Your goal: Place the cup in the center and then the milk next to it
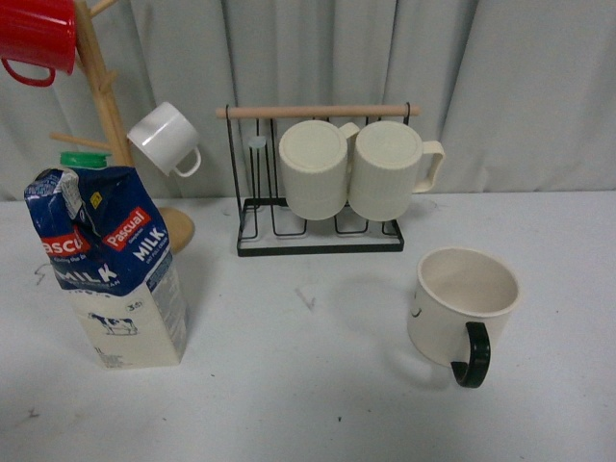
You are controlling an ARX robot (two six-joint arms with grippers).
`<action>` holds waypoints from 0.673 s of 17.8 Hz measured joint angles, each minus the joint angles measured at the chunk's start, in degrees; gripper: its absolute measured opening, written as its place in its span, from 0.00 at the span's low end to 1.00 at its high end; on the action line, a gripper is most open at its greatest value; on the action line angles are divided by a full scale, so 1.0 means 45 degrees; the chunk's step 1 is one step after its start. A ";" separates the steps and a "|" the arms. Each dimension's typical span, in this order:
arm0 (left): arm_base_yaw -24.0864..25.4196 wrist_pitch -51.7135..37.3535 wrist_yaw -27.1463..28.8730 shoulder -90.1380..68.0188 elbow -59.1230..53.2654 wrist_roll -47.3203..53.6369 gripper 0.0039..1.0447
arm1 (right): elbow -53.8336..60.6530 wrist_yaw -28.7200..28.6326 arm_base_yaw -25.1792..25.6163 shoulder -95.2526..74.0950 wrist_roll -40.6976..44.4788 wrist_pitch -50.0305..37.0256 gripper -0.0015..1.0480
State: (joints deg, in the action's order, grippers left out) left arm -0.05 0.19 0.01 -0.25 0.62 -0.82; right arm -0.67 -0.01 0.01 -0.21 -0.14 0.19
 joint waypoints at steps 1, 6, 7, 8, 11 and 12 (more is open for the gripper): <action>0.0000 0.0000 0.0000 0.0000 0.0000 0.0000 0.94 | 0.0000 0.0000 0.0000 0.0000 0.0000 0.0000 0.94; 0.0000 0.0000 0.0000 0.0000 0.0000 0.0000 0.94 | 0.0000 0.0000 0.0000 0.0000 0.0005 0.0000 0.94; 0.0000 0.0000 0.0000 0.0000 0.0000 0.0000 0.94 | 0.0000 0.0000 0.0000 0.0000 0.0005 0.0000 0.94; 0.0000 0.0000 0.0000 0.0000 0.0000 0.0000 0.94 | 0.0000 0.0000 0.0000 0.0000 0.0000 0.0000 0.94; 0.0000 0.0005 0.0000 0.0000 0.0000 0.0000 0.94 | -0.0189 -0.0840 0.0277 -0.0238 0.0180 0.0661 0.94; 0.0000 0.0000 -0.0005 0.0000 0.0000 0.0000 0.94 | -0.0787 -0.3779 0.1647 -0.2336 0.0568 0.0738 0.94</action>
State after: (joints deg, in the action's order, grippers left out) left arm -0.05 0.19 -0.01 -0.25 0.62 -0.82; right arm -4.21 -17.02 7.42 -10.72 2.42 3.51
